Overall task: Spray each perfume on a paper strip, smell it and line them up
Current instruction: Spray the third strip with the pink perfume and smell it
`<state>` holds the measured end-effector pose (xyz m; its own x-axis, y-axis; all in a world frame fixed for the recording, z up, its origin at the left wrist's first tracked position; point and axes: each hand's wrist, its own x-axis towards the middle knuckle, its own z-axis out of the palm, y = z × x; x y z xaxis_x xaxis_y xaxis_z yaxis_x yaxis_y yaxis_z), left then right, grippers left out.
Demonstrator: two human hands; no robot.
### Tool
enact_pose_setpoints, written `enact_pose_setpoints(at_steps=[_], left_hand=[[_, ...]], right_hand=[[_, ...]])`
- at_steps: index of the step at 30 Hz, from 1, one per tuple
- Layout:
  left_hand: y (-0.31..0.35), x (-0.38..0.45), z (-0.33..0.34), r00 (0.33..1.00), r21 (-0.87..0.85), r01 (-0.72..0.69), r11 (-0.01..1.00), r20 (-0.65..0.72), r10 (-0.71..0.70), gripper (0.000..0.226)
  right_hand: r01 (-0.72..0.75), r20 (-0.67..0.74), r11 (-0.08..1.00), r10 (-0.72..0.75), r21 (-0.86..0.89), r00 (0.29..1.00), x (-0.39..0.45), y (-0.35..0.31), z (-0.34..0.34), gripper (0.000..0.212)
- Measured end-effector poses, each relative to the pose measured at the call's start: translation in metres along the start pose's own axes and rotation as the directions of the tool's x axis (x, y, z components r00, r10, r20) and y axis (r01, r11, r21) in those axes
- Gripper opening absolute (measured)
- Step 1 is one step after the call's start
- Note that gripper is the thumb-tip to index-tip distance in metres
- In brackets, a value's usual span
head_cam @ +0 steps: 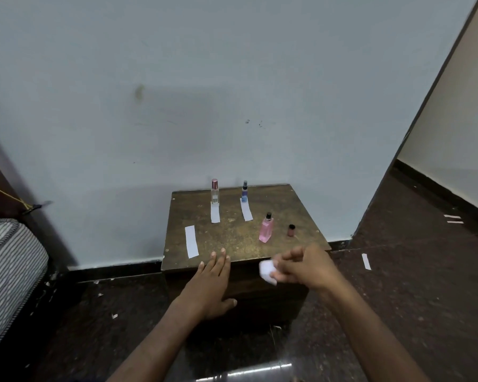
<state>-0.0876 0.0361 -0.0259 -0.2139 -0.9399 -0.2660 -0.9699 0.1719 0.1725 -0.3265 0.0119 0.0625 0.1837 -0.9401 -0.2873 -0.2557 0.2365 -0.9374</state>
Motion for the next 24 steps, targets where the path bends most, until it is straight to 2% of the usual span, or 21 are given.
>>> enact_pose_setpoints(at_steps=[1, 3, 4, 5, 6, 7, 8, 9, 10, 11, 13, 14, 15, 16, 17, 18, 19, 20, 21, 23, 24], left_hand=[[0.0, 0.001, -0.001, 1.0, -0.004, -0.001, 1.0, 0.003, 0.001, 0.105], [0.0, 0.002, -0.003, 1.0, -0.001, -0.001, 1.0, -0.001, 0.001, 0.105], [0.001, 0.002, -0.003, 1.0, -0.002, -0.002, 1.0, -0.001, 0.002, 0.106], [0.002, 0.002, -0.003, 1.0, -0.004, -0.001, 1.0, 0.0, 0.001, 0.106], [0.003, 0.002, -0.002, 1.0, -0.005, 0.001, 1.0, 0.0, -0.001, 0.107], [0.003, 0.001, -0.002, 1.0, -0.002, 0.002, 1.0, -0.002, -0.002, 0.107], [0.003, 0.0, -0.002, 1.0, 0.001, 0.001, 1.0, -0.003, -0.001, 0.107], [0.002, 0.0, -0.002, 1.0, 0.003, 0.002, 1.0, -0.002, -0.002, 0.107], [0.002, 0.0, -0.001, 1.0, 0.001, 0.002, 1.0, 0.001, -0.002, 0.106], [0.001, 0.001, -0.001, 1.0, -0.006, 0.001, 1.0, -0.001, -0.001, 0.106], [0.002, 0.003, -0.001, 1.0, -0.026, -0.004, 1.0, -0.008, 0.004, 0.106], [0.002, 0.003, -0.001, 1.0, -0.034, -0.005, 0.999, -0.009, 0.005, 0.106], [0.002, 0.003, -0.001, 1.0, -0.039, -0.004, 0.999, -0.008, 0.003, 0.106], [0.002, 0.002, 0.0, 1.0, -0.04, 0.0, 0.999, -0.01, 0.0, 0.106], [0.002, 0.002, 0.0, 1.0, -0.036, 0.002, 0.999, -0.013, -0.002, 0.106], [0.002, 0.001, -0.001, 1.0, -0.031, 0.0, 1.0, -0.016, -0.001, 0.106], [0.003, 0.001, -0.002, 1.0, -0.029, -0.002, 1.0, -0.015, 0.002, 0.105], [0.004, 0.001, -0.002, 1.0, -0.034, -0.005, 0.999, -0.011, 0.004, 0.104], [0.004, 0.001, -0.003, 1.0, -0.041, -0.006, 0.999, -0.012, 0.006, 0.102], [0.002, 0.001, -0.004, 1.0, -0.047, -0.009, 0.999, -0.029, 0.007, 0.099], [0.001, 0.002, -0.003, 0.999, -0.048, -0.009, 0.999, -0.036, 0.008, 0.099]], right_hand=[[0.027, 0.066, 0.982, -0.039, 0.187, 0.997, -0.002, -0.007, -0.001, 0.012], [0.016, 0.208, 0.826, -0.16, 0.563, 0.965, -0.01, -0.025, -0.004, 0.02], [-0.005, 0.238, 0.793, -0.176, 0.609, 0.955, -0.012, -0.029, -0.005, 0.022], [-0.003, 0.214, 0.823, -0.144, 0.567, 0.966, -0.009, -0.025, -0.005, 0.022], [0.027, 0.122, 0.929, -0.078, 0.368, 0.99, -0.005, -0.015, -0.004, 0.017], [0.042, 0.009, 0.996, -0.043, 0.075, 0.999, -0.003, -0.006, -0.002, 0.009], [0.001, -0.07, 0.994, -0.009, -0.11, 0.997, -0.003, -0.001, -0.002, 0.006], [-0.013, -0.081, 0.985, -0.001, -0.171, 0.997, -0.001, 0.002, -0.001, 0.005], [0.02, -0.047, 0.998, -0.023, -0.057, 0.999, -0.001, -0.001, -0.001, 0.007], [0.064, 0.034, 0.98, -0.072, 0.189, 0.997, -0.003, -0.01, -0.003, 0.011], [0.029, 0.213, 0.778, -0.208, 0.627, 0.955, -0.012, -0.031, -0.007, 0.02], [0.003, 0.253, 0.736, -0.237, 0.677, 0.938, -0.015, -0.037, -0.007, 0.018], [0.001, 0.254, 0.781, -0.204, 0.624, 0.945, -0.013, -0.034, -0.006, 0.015], [0.024, 0.199, 0.889, -0.129, 0.458, 0.971, -0.008, -0.023, -0.005, 0.011], [0.059, 0.12, 0.982, -0.082, 0.18, 0.989, -0.007, -0.013, -0.002, 0.009], [0.035, 0.051, 0.998, -0.032, -0.055, 0.998, -0.008, -0.008, -0.001, 0.007], [0.005, 0.018, 0.986, -0.002, -0.167, 1.0, -0.007, -0.004, -0.001, 0.006], [0.014, 0.027, 0.993, -0.011, -0.119, 1.0, -0.006, -0.005, -0.002, 0.008], [0.048, 0.081, 0.997, -0.053, 0.067, 0.995, -0.007, -0.012, -0.003, 0.012], [0.048, 0.241, 0.844, -0.207, 0.535, 0.948, -0.016, -0.034, -0.006, 0.017], [0.033, 0.261, 0.761, -0.263, 0.648, 0.929, -0.021, -0.043, -0.006, 0.018]])
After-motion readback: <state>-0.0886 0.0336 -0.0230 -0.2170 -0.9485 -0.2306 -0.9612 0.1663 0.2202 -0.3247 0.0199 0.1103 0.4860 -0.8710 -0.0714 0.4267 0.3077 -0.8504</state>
